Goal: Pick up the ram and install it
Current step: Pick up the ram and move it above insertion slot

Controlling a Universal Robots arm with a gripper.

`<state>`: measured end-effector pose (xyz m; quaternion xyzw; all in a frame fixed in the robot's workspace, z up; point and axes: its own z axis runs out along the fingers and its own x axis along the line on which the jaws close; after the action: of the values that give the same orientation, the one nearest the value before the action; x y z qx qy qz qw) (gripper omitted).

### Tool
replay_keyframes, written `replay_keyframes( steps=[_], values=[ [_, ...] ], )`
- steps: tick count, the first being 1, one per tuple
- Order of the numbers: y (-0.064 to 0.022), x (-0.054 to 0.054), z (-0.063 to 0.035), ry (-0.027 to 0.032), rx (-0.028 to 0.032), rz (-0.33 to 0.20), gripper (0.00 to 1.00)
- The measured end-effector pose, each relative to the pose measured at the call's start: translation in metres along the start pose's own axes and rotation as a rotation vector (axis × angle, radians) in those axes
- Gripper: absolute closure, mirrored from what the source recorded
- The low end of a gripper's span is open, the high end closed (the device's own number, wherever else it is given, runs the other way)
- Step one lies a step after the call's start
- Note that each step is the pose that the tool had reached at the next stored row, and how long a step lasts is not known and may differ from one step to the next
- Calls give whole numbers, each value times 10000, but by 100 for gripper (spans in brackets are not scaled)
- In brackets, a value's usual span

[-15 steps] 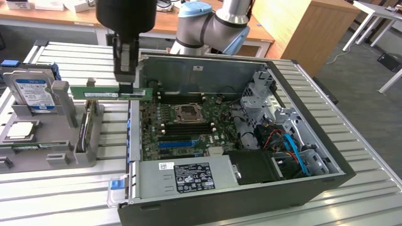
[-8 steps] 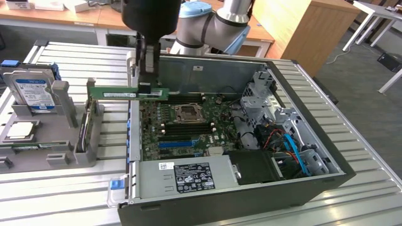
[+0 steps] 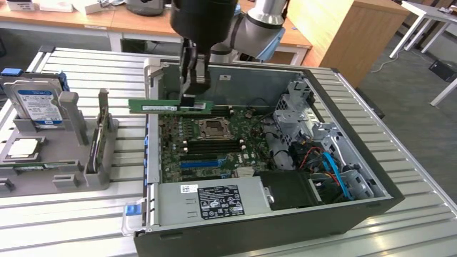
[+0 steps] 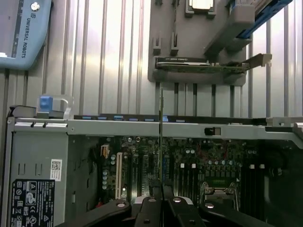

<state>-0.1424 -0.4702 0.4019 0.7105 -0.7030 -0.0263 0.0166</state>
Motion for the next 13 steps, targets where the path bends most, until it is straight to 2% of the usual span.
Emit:
replay_keyframes(
  steps=[13],
  values=[
    [-592, 6, -36, 3, -59, -62, 88]
  ],
)
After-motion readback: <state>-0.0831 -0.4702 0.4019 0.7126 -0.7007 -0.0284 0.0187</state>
